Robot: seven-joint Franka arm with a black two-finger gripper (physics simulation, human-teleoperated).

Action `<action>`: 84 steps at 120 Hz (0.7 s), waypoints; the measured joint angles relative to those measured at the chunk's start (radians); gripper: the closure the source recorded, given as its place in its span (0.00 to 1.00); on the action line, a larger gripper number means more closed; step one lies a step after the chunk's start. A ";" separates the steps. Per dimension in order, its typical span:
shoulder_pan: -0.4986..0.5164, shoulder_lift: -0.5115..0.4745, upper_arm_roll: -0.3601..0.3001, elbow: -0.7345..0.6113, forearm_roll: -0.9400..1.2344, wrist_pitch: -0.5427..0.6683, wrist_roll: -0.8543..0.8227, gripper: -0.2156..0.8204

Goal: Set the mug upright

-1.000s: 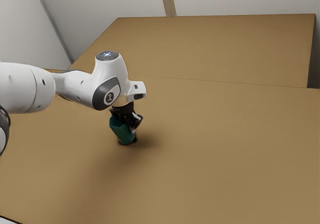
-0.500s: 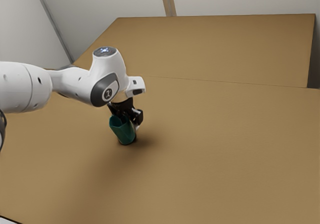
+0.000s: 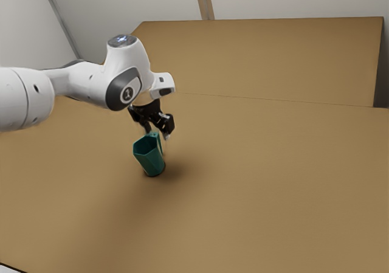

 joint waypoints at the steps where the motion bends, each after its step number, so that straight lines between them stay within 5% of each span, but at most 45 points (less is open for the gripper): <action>1: 0.000 0.000 0.000 0.005 0.000 -0.004 0.000 0.43; 29: 0.016 0.006 -0.005 0.214 -0.026 -0.190 -0.003 0.29; 55: 0.134 0.073 -0.085 0.546 -0.062 -0.484 -0.005 0.24; 84: 0.138 0.077 -0.094 0.599 -0.073 -0.629 -0.007 0.22</action>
